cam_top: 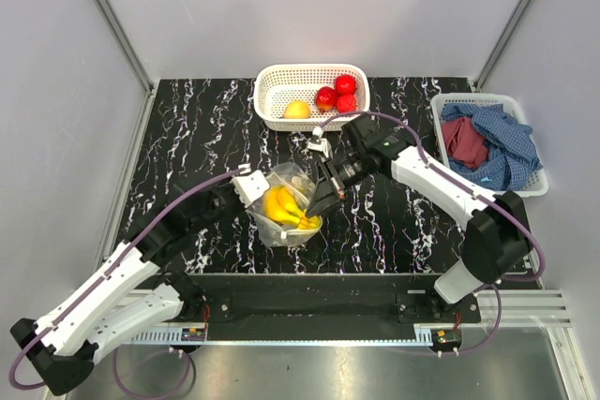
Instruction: Open the zip-top bag and remove the fake food
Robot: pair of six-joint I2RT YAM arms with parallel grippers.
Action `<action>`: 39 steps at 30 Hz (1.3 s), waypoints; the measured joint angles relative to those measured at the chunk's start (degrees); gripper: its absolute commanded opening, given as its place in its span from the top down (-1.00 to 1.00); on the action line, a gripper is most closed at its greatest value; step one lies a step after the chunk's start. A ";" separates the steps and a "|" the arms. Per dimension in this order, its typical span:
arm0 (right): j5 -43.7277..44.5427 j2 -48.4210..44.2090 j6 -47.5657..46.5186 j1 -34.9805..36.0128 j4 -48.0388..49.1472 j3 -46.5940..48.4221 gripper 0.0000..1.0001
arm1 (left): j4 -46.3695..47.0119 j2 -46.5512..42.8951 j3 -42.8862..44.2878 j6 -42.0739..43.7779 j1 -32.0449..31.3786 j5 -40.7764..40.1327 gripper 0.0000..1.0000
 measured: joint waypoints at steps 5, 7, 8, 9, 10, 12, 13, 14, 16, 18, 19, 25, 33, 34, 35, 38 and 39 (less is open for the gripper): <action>-3.34 -1.46 4.11 -0.68 5.14 -1.40 1.00 | 0.46 1.20 -0.13 -1.36 0.00 -0.48 1.00; -4.72 -1.53 6.19 -0.68 7.48 -1.84 1.00 | 0.42 3.23 0.35 -2.80 0.07 -0.83 1.00; -5.38 -1.57 7.37 -0.72 8.76 -2.01 1.00 | -0.11 5.31 1.29 -3.76 0.37 -0.85 1.00; -5.84 -1.64 8.04 -0.76 9.40 -2.01 1.00 | -0.22 6.93 2.12 -4.72 0.81 -0.81 1.00; -6.29 -1.75 8.70 -0.85 10.14 -2.03 1.00 | -0.35 9.09 3.39 -6.08 1.79 -0.20 1.00; -6.86 -2.10 9.44 -1.14 11.43 -2.14 1.00 | -0.09 13.70 5.29 -9.07 4.70 1.88 1.00; -6.91 -2.25 9.68 -1.25 11.82 -2.16 1.00 | -0.07 15.30 5.73 -10.49 6.27 3.19 1.00; -6.91 -2.43 9.90 -1.36 12.37 -2.23 1.00 | 0.00 16.22 5.84 -11.52 7.30 4.33 1.00; -6.91 -2.49 10.54 -1.44 13.46 -2.36 1.00 | -0.24 17.42 5.84 -14.01 8.94 6.78 1.00; -7.08 -2.49 11.13 -1.51 14.36 -2.71 1.00 | -0.24 17.55 5.84 -16.02 9.55 9.49 1.00; -7.28 -2.51 12.04 -1.51 15.30 -3.17 1.00 | -0.17 17.49 5.84 -17.11 10.10 11.02 1.00; -8.37 -3.54 25.94 -2.21 32.13 -8.87 1.00 | -0.17 17.49 5.84 -26.10 13.51 15.67 1.00; -8.96 -3.34 53.18 -3.69 66.51 -12.85 1.00 | 1.44 17.49 4.22 -39.17 14.49 21.07 1.00; -8.79 -3.34 54.49 -3.72 67.60 -12.57 1.00 | 1.57 17.49 4.13 -40.11 14.47 21.79 1.00; -8.48 -3.23 55.21 -3.74 67.82 -11.96 1.00 | 1.62 17.42 4.13 -40.61 14.40 22.32 1.00; -7.52 -2.34 53.88 -3.76 63.30 -7.87 1.00 | 2.16 16.55 4.13 -41.83 13.73 23.45 1.00; -7.43 -2.25 53.40 -3.76 62.12 -7.10 1.00 | 2.56 16.11 4.13 -42.23 13.64 23.61 1.00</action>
